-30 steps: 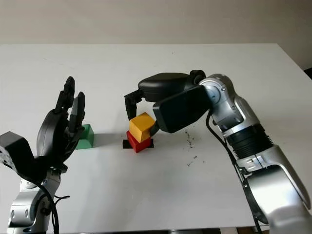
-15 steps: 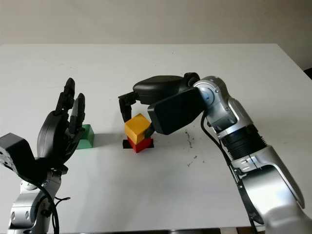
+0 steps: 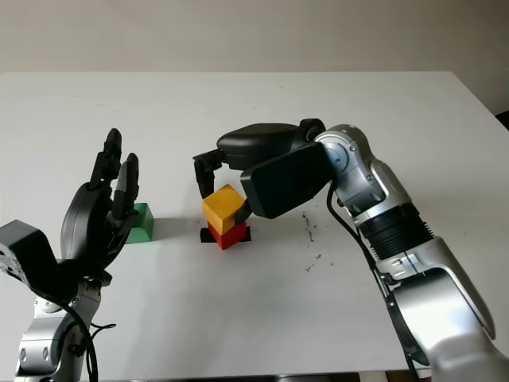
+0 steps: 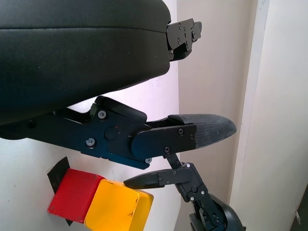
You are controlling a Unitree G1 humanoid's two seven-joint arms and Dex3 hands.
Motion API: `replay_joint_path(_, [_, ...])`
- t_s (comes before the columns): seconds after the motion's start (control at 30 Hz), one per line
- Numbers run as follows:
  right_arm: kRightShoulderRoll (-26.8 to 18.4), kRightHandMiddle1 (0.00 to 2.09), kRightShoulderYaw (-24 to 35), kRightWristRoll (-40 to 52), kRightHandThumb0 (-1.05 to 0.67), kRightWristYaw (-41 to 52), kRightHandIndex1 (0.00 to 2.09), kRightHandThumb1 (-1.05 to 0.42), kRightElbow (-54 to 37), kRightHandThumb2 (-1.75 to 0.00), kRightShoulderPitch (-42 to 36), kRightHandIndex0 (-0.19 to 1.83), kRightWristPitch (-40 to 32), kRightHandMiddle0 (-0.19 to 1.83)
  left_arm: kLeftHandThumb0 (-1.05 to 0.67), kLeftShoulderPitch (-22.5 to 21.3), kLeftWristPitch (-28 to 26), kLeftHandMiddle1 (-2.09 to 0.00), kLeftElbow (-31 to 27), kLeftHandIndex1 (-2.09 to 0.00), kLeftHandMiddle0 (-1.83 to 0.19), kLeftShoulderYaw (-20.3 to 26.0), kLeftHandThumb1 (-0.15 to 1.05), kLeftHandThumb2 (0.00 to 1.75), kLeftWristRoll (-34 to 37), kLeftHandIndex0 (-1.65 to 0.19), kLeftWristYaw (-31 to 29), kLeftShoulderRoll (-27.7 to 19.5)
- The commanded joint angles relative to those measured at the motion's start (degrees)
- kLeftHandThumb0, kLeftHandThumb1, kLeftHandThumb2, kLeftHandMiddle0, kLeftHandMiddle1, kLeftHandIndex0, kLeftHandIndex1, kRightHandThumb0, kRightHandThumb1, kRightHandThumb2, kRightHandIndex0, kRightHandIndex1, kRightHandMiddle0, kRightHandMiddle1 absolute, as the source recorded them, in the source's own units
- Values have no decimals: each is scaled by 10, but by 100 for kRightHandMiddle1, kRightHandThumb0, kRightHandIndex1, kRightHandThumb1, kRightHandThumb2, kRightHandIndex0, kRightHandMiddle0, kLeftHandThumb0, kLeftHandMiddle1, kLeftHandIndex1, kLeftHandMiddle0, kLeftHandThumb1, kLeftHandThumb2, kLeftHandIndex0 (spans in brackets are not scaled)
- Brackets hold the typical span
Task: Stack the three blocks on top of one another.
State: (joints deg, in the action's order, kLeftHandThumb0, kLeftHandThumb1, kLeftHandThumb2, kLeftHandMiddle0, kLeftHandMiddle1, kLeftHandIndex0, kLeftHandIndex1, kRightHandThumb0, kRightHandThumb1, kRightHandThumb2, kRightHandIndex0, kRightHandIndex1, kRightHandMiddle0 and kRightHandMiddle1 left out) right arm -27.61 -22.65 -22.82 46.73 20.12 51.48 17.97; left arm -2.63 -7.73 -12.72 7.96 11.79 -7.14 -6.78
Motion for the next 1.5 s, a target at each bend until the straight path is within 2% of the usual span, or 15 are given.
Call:
replay_joint_path(0.0, [-3, 155, 0, -4, -39, -1, 5, -96, 1, -5, 14, 23, 4, 32, -74, 2, 7, -5, -7, -5, 17, 1, 105, 52, 0, 19, -1, -1])
replay_joint_path(0.23, [-6, 154, 0, -6, -40, 0, 5, -96, -2, -5, 8, 23, 2, 33, -75, 1, 6, -5, -7, -5, 18, 1, 105, 52, 3, 19, -3, 0])
replay_joint_path(0.33, [-6, 146, 1, -1, -46, 11, 4, -95, -4, -5, 7, 21, -10, 22, -74, 2, 7, -5, -6, -5, 18, 0, 105, 52, 2, 19, -4, 0])
replay_joint_path(0.43, [-6, 95, 0, -2, -55, 22, 2, -91, -8, -5, 6, 9, -23, 9, -74, 3, 6, -5, -7, -5, 18, 0, 105, 53, 3, 19, -3, 2])
replay_joint_path(0.47, [-7, 68, 0, -4, -58, 26, 2, -90, -12, -5, 5, 2, -31, 11, -74, 4, 5, -5, -9, -5, 17, 0, 105, 52, 2, 18, -1, 3])
replay_joint_path(0.5, [-8, 53, -1, -6, -58, 29, 3, -89, -15, -5, 4, -3, -35, 12, -74, 5, 5, -6, -10, -5, 17, 0, 105, 52, 2, 18, 0, 3])
replay_joint_path(0.57, [-8, 35, -1, -7, -60, 32, 2, -88, -19, -5, 2, -9, -40, 11, -74, 5, 3, -6, -12, -5, 17, 0, 105, 52, 3, 18, 1, 3])
replay_joint_path(0.67, [-8, 23, 2, -4, -62, 29, 1, -86, -20, -5, -4, -16, -40, 5, -73, 5, 4, -5, -11, -5, 17, 1, 105, 52, 6, 19, -2, 2])
replay_joint_path(0.87, [-12, 12, 3, -9, -66, 23, 0, -85, -29, -5, -8, -19, -41, -6, -73, 4, 5, -5, -8, -5, 18, 1, 105, 53, 5, 19, -6, 0])
replay_joint_path(1.0, [-19, 5, 17, 4, -76, 20, 0, -85, -37, -5, -8, -19, -40, -17, -74, 4, 3, -5, -9, -5, 17, 1, 105, 53, 4, 19, -5, -1])
replay_joint_path(1.1, [-30, 4, 44, 23, -79, 17, 0, -85, -58, -5, -6, -19, -62, -19, -74, 4, 0, -6, -12, -5, 17, 0, 105, 53, 0, 18, 0, 0])
replay_joint_path(1.17, [-39, 1, 66, 38, -91, 7, 0, -92, -67, -8, -10, -19, -65, -19, -75, 4, -2, -6, -13, -5, 17, 0, 105, 53, -1, 18, 2, -1])
replay_joint_path(1.27, [-50, 3, 124, 77, -94, -8, 2, -102, -116, -10, -38, -17, -141, -13, -74, 3, -1, -5, -11, -5, 17, 3, 105, 52, 4, 19, -2, -3])
replay_joint_path(1.43, [-66, 6, 196, 111, -89, -63, 6, -105, -190, -44, -123, -12, -185, -7, -75, -2, 0, -5, -4, -5, 18, 7, 105, 52, 8, 19, -7, -4])
replay_joint_path(1.47, [-64, 6, 210, 123, -87, -74, 5, -105, -198, -46, -141, -12, -188, -7, -75, -3, 0, -5, -3, -4, 18, 7, 105, 52, 7, 19, -7, -5])
